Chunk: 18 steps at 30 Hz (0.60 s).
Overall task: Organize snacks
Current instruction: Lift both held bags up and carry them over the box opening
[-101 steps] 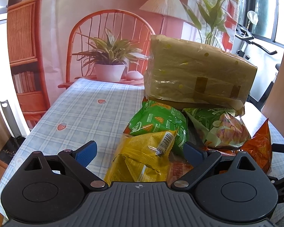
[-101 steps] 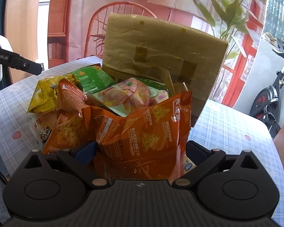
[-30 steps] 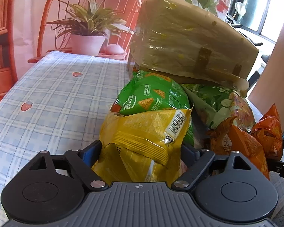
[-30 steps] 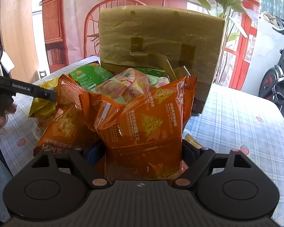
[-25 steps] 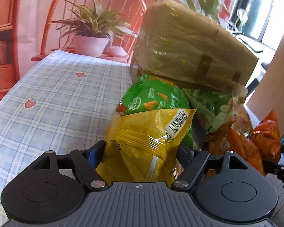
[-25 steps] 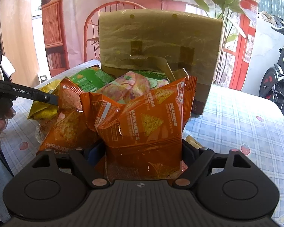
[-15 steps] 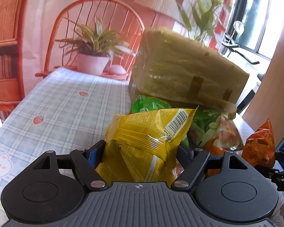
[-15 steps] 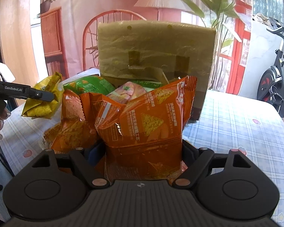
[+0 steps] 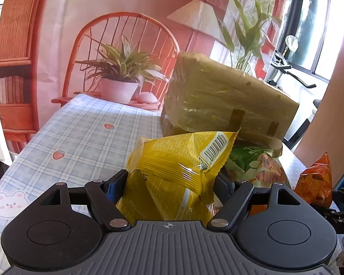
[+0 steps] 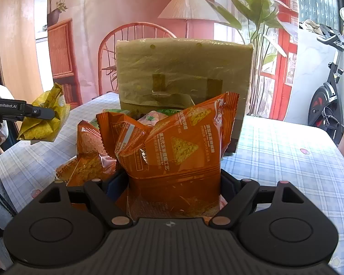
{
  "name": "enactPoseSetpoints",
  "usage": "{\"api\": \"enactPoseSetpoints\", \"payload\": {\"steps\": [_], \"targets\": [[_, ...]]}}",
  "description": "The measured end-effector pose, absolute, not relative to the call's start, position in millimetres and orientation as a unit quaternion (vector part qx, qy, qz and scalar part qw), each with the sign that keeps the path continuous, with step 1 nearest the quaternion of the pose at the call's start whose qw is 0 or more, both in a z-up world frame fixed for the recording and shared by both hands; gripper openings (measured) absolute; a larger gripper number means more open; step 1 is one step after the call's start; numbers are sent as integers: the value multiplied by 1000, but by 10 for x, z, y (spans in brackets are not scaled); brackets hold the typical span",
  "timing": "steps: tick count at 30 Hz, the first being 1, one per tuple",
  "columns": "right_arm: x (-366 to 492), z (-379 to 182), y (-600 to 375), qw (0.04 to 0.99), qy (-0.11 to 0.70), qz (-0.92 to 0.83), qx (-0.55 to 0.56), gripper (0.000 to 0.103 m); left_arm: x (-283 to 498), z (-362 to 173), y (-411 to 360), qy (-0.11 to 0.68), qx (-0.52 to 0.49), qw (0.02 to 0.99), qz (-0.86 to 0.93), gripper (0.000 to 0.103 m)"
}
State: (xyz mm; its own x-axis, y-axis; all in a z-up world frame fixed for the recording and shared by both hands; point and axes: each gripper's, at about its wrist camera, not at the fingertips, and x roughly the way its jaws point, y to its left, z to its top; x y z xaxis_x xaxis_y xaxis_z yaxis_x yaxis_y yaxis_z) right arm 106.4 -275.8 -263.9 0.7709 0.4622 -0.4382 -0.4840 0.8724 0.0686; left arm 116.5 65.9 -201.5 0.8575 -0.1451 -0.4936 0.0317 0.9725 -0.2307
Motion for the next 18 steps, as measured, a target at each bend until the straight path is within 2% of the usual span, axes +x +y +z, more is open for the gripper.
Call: {"api": "enactPoseSetpoints", "payload": {"steps": [18], "targets": [[1222, -2148, -2722, 945, 193, 261, -25, 83, 1412, -1397, 304, 221, -88, 966, -99, 81]]}}
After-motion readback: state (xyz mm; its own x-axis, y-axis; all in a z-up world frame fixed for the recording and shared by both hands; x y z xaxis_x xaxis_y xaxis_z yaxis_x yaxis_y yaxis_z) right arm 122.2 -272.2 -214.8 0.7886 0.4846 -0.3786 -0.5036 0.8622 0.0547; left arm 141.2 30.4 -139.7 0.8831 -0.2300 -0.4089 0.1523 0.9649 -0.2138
